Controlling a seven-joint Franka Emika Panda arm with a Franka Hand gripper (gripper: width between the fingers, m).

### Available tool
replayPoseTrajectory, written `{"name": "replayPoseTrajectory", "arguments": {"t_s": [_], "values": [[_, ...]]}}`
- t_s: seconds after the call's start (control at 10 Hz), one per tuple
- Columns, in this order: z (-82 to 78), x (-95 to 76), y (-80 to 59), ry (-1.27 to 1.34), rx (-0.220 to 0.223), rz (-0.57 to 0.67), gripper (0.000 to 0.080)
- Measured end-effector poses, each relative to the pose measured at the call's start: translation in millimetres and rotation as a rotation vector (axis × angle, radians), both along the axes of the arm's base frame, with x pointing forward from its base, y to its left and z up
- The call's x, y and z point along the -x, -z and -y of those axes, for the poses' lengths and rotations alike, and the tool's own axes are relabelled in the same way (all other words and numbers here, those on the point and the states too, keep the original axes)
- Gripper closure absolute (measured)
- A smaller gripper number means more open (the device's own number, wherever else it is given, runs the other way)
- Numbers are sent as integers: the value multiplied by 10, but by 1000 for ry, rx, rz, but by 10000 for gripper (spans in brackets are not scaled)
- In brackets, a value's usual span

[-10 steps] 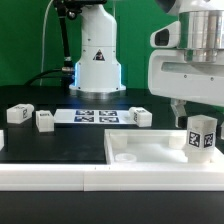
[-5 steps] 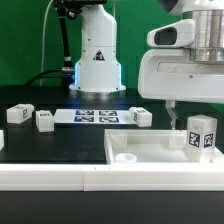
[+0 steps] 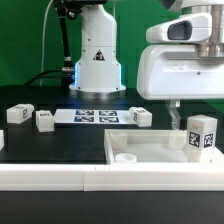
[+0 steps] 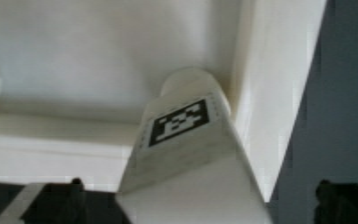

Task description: Assemble one leg

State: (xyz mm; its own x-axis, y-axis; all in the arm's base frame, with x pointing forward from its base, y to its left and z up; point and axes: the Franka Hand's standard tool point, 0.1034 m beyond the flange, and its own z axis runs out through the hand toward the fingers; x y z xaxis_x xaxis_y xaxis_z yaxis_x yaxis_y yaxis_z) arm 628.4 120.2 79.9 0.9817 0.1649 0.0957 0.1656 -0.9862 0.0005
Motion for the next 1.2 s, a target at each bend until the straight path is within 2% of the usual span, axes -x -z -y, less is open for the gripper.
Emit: {"name": "replayPoseTrajectory", "arguments": {"t_s": [0.3,0.5,0.7,0.8,0.9,1.1,1.2], "values": [[70,-17,-28,-147,23,2,151],[73,-18,-27,-144,23,2,151],[75,-18,-25,-142,23,2,413],[74,-18,-25,-117,20,2,413],[75,-18,-24,-113,20,2,509],[88,-25,-22,39,7,1,509],[110,-27,-24,248,-9,-1,509]]}}
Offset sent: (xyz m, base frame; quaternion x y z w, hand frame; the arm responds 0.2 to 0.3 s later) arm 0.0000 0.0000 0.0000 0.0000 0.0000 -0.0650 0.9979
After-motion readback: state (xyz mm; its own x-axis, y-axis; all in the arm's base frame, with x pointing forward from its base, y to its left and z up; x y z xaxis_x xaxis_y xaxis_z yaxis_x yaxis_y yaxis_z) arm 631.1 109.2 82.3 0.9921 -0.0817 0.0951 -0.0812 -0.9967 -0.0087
